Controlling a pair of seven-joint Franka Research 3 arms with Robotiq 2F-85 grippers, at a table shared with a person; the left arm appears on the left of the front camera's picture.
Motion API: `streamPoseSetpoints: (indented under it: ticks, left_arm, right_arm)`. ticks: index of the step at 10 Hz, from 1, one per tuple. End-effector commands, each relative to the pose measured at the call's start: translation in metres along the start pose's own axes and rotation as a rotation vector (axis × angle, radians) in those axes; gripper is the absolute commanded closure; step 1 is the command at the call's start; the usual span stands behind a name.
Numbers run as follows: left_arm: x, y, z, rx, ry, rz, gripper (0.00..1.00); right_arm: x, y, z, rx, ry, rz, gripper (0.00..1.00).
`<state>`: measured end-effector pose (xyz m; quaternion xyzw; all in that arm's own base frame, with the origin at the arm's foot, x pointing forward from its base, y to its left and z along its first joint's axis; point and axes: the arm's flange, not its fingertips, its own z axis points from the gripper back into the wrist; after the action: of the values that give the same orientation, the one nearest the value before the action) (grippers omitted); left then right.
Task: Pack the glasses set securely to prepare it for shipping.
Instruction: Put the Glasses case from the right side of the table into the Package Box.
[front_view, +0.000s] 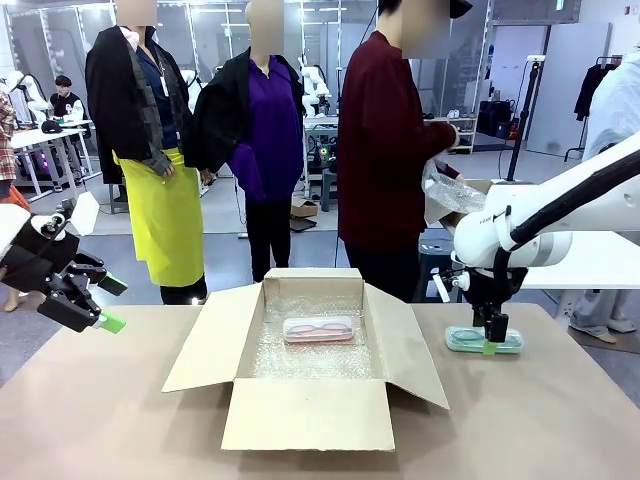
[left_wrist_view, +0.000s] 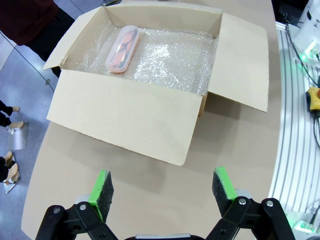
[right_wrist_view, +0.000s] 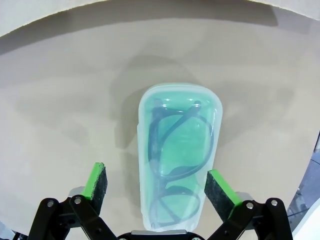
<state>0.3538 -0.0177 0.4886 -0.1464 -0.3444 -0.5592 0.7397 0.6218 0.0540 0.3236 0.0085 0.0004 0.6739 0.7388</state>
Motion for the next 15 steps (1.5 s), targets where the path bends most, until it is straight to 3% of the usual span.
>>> streamPoseSetpoints:
  ticks: [1, 5, 10, 11, 12, 13, 14, 15]
  left_arm:
    - [-0.001, 0.002, 0.001, -0.012, -0.025, -0.015, 0.0]
    - [-0.001, 0.002, 0.001, -0.012, -0.025, -0.015, 0.0]
    - [-0.001, 0.002, 0.001, -0.012, -0.025, -0.015, 0.0]
    - [-0.001, 0.002, 0.001, -0.012, -0.025, -0.015, 0.0]
    - [-0.001, 0.002, 0.001, -0.012, -0.025, -0.015, 0.0]
    - [-0.001, 0.002, 0.001, -0.012, -0.025, -0.015, 0.0]
    - [-0.001, 0.002, 0.001, -0.012, -0.025, -0.015, 0.0]
    - [-0.001, 0.002, 0.001, -0.012, -0.025, -0.015, 0.0]
  right_arm:
    - [-0.002, 0.007, -0.016, -0.006, 0.025, -0.014, 0.0]
    - [-0.012, 0.002, -0.018, -0.083, -0.002, -0.059, 0.0]
    - [-0.01, 0.0, -0.018, -0.067, -0.004, -0.047, 0.0]
    - [-0.01, -0.001, -0.018, -0.068, -0.004, -0.051, 0.14]
    - [-0.009, -0.001, -0.017, -0.073, 0.005, -0.055, 0.57]
    - [-0.009, -0.001, -0.016, -0.077, 0.005, -0.058, 0.74]
    - [-0.01, -0.001, -0.015, -0.079, 0.005, -0.059, 1.0]
    - [-0.01, -0.001, -0.012, -0.083, 0.003, -0.055, 1.0]
